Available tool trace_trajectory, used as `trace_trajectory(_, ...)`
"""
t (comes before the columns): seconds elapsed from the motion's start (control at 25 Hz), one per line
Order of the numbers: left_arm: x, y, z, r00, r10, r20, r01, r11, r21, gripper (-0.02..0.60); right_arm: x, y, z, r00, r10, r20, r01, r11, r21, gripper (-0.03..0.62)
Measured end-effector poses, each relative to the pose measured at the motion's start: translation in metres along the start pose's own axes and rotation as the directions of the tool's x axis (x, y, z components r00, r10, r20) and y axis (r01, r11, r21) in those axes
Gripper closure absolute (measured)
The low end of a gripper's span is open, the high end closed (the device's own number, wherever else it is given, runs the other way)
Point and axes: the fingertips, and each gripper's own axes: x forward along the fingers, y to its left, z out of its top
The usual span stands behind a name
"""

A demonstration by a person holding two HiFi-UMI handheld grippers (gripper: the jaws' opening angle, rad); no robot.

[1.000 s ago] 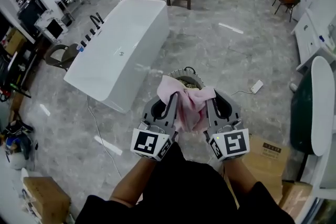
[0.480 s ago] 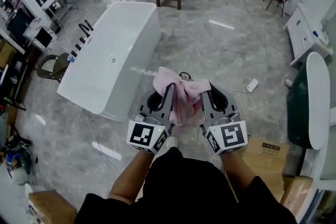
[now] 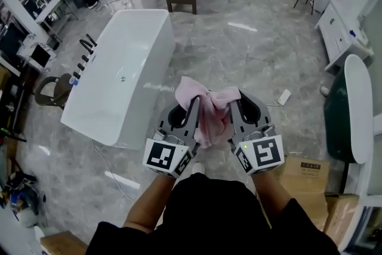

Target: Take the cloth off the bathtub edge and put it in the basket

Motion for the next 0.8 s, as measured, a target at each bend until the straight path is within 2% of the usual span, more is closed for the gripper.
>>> trace_trajectory(0.24, 0.017, 0.027, 0.005, 0.999, -0.050, 0.020, 0.050, 0.999, -0.002, 0.548, 0.035, -0.001, 0.006, 0.999, -0.033, 0.024, 0.034, 0.999, -0.015, 0.551)
trace_trajectory(0.48, 0.033, 0.044, -0.004, 0.996, -0.091, 0.021, 0.091, 0.996, -0.015, 0.548, 0.056, -0.009, -0.006, 0.997, -0.082, 0.014, 0.082, 0.997, -0.016, 0.551)
trace_trajectory(0.68, 0.048, 0.061, -0.004, 0.995, -0.089, 0.047, 0.091, 0.995, -0.049, 0.548, 0.074, -0.024, -0.004, 0.992, -0.124, -0.002, 0.124, 0.992, -0.027, 0.551)
trace_trajectory(0.8, 0.055, 0.065, -0.008, 0.995, -0.089, 0.039, 0.090, 0.995, -0.048, 0.548, 0.081, -0.030, -0.003, 0.993, -0.116, -0.002, 0.116, 0.992, -0.041, 0.551)
